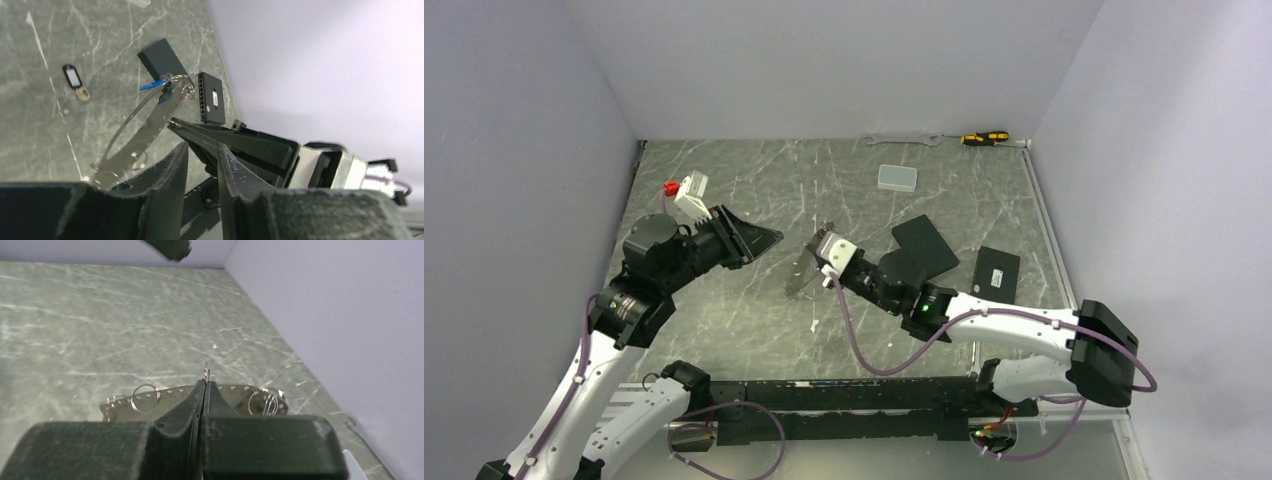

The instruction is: Put the keys on the keyring

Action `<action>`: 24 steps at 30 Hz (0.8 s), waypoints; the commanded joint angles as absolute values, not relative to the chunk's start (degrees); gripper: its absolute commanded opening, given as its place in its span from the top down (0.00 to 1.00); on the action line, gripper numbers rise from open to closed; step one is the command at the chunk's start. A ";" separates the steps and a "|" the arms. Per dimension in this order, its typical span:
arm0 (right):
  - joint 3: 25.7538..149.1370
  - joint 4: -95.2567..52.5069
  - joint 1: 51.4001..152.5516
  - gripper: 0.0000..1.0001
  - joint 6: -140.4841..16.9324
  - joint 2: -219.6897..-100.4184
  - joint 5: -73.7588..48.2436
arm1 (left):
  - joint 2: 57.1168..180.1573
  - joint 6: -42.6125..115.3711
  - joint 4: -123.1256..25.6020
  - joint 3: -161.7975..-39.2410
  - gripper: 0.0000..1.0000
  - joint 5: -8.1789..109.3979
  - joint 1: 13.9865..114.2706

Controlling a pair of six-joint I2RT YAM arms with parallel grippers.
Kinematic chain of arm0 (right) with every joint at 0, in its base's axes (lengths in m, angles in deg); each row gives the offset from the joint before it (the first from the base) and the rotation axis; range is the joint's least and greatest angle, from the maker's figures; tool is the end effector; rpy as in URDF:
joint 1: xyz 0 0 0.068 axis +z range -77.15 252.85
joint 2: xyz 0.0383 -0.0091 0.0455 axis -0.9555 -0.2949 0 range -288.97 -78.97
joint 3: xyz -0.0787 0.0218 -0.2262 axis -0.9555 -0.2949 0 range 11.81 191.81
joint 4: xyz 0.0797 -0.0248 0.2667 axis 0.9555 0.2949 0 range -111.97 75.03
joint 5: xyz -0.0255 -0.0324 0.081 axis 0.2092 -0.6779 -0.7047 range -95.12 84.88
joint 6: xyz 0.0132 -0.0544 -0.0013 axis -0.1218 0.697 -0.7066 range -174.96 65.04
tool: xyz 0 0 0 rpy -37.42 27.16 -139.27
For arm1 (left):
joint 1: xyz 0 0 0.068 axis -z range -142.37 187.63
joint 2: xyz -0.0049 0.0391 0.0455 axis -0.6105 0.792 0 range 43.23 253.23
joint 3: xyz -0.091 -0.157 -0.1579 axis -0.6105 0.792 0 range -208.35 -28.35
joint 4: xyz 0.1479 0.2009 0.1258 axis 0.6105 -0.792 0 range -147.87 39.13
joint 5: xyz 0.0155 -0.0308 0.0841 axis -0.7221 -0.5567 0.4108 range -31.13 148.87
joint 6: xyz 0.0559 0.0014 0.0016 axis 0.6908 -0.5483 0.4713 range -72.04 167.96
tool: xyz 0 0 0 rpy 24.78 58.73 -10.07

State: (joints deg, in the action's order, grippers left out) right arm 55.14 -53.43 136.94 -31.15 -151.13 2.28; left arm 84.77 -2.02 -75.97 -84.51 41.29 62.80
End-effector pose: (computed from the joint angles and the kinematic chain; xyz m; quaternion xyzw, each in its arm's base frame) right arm 0.1450 0.2873 0.2631 -0.4448 0.5286 0.2067 0.6928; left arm 0.1732 -0.0941 0.3709 -0.0677 0.7630 -0.4786 0.4293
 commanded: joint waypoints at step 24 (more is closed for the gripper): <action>60.47 -76.53 146.55 1.00 -10.89 -164.50 19.21 | 91.56 -22.97 -90.59 -88.91 0.68 48.25 62.94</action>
